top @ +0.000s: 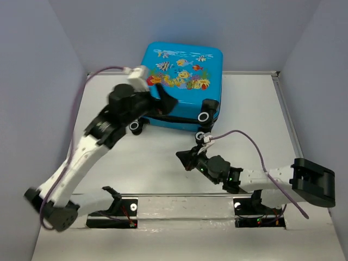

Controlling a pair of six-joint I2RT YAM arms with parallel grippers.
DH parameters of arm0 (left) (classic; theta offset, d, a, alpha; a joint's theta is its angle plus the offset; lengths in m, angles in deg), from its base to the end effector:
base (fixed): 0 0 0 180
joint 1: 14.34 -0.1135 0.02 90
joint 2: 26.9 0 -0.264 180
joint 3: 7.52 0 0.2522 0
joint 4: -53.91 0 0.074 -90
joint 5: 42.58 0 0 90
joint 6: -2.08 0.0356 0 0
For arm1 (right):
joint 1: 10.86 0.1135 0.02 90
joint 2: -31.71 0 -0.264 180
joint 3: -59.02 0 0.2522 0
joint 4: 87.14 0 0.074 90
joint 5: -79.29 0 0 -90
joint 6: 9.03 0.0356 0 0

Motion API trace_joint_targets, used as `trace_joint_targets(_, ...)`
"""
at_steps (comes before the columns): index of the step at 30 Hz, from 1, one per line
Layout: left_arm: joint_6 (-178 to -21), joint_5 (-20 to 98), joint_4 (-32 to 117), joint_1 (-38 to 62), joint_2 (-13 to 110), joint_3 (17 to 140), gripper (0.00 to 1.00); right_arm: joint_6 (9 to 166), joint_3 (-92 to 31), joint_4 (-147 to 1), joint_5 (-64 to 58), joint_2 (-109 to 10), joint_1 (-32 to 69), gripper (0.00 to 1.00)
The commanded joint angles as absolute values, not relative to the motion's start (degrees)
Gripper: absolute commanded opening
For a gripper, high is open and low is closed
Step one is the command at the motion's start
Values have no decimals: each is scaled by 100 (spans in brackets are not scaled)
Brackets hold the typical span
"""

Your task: Pack the luggage

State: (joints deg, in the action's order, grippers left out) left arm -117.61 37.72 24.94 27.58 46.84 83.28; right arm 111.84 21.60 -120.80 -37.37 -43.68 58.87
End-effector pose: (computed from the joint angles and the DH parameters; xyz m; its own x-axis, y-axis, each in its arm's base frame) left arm 0.2147 -0.2008 0.4184 -0.5203 -0.1889 -0.8328 0.6026 0.6098 -0.5149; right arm 0.1043 0.2362 0.2058 -0.3730 0.3137 -0.8732 -0.5732 0.6622 0.4827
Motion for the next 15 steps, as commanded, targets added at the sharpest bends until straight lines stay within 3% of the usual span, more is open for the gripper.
trace_joint_targets(1, -10798, 5390, 1344, 1584, 3016, 7209, 96, 11489, 2346, -10936, -4200, -3554, 5901, 7)
trace_joint_targets(2, -10674, 5584, 1229, 1181, 2779, 6981, 96, 11542, 2311, -10628, -4209, -3405, 5901, 7)
trace_joint_targets(5, -10340, 5779, 1123, 643, 2628, 6452, 97, 11709, 2171, -9608, -4322, -2851, 5901, 21)
trace_joint_targets(6, -10287, 5849, 1192, 588, 2645, 6356, 99, 11744, 2109, -9197, -4341, -2632, 5901, 36)
trace_joint_targets(9, -10129, 5605, 1351, 492, 2908, 6328, 99, 11805, 2030, -8711, -4367, -2367, 5901, 62)
trace_joint_targets(12, -10102, 5111, 1614, 491, 3251, 6460, 99, 11849, 2038, -8350, -4367, -2164, 5901, 73)
trace_joint_targets(15, -10040, 5198, 1685, 465, 3681, 6671, 99, 11876, 2074, -8155, -4271, -2094, 5901, 76)
